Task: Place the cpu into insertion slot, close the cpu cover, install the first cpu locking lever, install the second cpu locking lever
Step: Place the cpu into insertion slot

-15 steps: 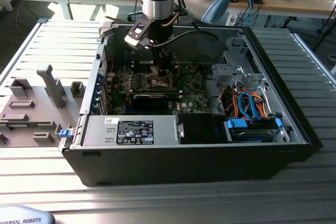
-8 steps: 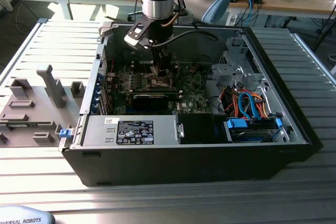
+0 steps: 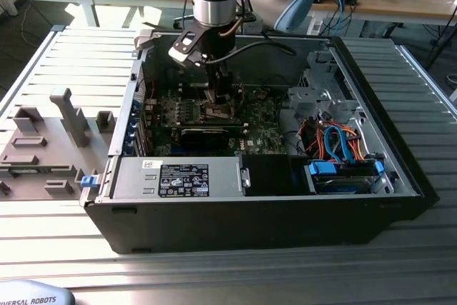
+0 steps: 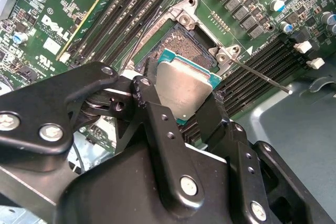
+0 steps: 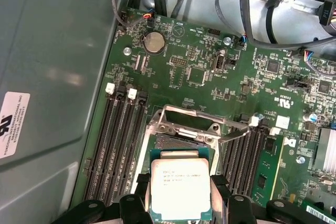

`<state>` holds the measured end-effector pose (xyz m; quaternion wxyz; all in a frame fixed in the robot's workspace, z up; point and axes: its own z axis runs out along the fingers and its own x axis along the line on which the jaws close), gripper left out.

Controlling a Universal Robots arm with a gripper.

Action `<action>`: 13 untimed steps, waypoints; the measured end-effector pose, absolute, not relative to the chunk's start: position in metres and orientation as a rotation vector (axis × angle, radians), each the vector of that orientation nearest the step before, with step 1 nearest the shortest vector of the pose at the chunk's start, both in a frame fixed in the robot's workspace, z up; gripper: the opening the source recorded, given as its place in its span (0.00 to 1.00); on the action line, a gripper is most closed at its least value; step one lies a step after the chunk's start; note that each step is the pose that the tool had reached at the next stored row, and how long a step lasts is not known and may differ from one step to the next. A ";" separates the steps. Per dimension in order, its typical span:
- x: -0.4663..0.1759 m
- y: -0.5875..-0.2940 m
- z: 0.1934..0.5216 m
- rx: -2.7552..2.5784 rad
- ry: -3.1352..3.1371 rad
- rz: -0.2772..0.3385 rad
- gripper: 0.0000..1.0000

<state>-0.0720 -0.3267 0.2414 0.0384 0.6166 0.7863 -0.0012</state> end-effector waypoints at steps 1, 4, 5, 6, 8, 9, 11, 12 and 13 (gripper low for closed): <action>-0.072 -0.327 0.241 1.893 2.410 -0.004 0.54; -0.072 -0.327 0.241 1.901 2.404 -0.004 0.54; -0.072 -0.327 0.241 1.903 2.403 -0.004 0.54; -0.072 -0.327 0.241 1.906 2.400 -0.004 0.54; -0.072 -0.327 0.241 1.910 2.397 -0.005 0.54; -0.072 -0.327 0.241 1.913 2.394 -0.005 0.54; -0.072 -0.327 0.241 1.918 2.391 -0.005 0.54; -0.072 -0.327 0.241 1.921 2.388 -0.005 0.54; -0.072 -0.327 0.241 1.922 2.387 -0.005 0.54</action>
